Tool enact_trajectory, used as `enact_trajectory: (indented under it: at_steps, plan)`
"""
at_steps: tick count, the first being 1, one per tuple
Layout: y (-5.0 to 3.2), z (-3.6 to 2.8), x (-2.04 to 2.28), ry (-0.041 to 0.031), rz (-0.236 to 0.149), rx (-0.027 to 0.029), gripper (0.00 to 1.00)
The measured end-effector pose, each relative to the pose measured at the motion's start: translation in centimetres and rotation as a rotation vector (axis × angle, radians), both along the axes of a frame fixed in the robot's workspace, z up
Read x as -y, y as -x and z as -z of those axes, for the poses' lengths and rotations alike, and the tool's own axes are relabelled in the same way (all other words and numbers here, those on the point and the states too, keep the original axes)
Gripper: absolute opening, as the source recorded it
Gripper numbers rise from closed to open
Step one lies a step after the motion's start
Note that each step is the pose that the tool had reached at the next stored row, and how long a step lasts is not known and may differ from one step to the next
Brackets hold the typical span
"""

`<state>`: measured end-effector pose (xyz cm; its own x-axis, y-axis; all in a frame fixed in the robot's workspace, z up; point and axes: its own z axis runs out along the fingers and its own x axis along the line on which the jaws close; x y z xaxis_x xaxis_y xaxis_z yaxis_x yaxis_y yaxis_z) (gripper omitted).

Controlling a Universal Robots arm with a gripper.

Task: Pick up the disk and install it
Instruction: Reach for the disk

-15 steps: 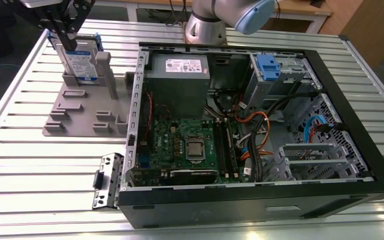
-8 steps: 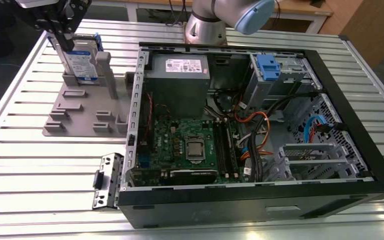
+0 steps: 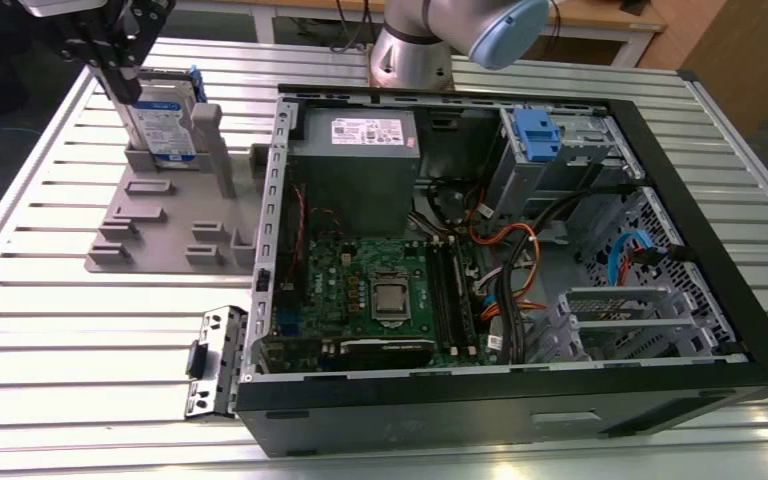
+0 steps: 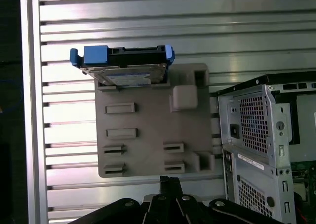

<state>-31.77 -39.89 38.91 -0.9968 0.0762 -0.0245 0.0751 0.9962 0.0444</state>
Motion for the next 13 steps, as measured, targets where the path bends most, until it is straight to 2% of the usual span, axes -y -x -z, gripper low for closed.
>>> enact_trajectory:
  at_steps: [13]
  plan:
    - [0.97, 0.12, 0.00, 0.0000, 0.000, 0.0000, 0.10]
